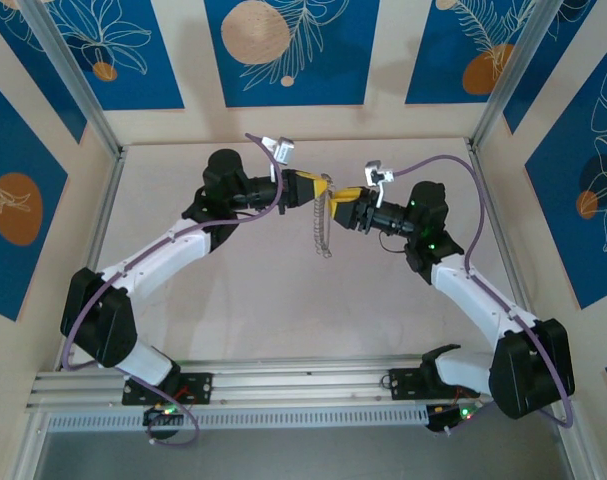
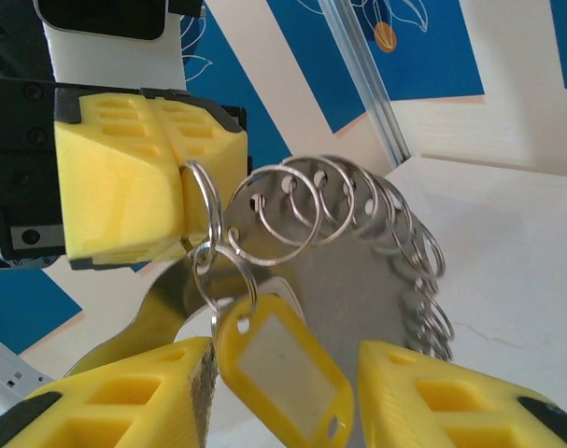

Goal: Put the keys on the keyring

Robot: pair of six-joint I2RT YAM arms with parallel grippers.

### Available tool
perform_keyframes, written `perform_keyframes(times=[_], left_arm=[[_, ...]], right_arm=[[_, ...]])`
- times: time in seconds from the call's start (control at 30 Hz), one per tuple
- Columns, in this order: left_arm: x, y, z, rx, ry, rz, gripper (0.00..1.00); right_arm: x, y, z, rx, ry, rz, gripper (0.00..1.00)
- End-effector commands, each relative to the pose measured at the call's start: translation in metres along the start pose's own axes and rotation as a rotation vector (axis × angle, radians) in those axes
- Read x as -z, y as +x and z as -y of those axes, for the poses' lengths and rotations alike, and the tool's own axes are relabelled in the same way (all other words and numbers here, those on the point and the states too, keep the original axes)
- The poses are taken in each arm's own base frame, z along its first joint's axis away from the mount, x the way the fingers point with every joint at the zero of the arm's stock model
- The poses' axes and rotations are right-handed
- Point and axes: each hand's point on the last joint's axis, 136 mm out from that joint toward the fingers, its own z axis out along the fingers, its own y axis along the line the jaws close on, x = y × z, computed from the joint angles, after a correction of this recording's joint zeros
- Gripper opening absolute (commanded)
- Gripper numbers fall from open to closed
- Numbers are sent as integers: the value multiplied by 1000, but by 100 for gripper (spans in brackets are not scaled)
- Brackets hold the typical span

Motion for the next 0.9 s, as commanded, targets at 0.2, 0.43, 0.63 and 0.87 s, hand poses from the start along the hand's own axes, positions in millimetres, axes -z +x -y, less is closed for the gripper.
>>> perform_keyframes(times=[0.2, 0.43, 0.63, 0.87], left_arm=[[3, -17, 25, -59, 49, 69, 0], [3, -17, 23, -49, 51, 92, 0], [1, -11, 20, -39, 52, 88, 0], [2, -10, 20, -31, 55, 100, 0]], right_arm=[[-13, 6, -14, 43, -45, -49, 0], [-22, 14, -29, 49, -84, -76, 0], [-35, 14, -37, 64, -102, -101, 0], [-31, 17, -26, 44, -50, -98, 1]])
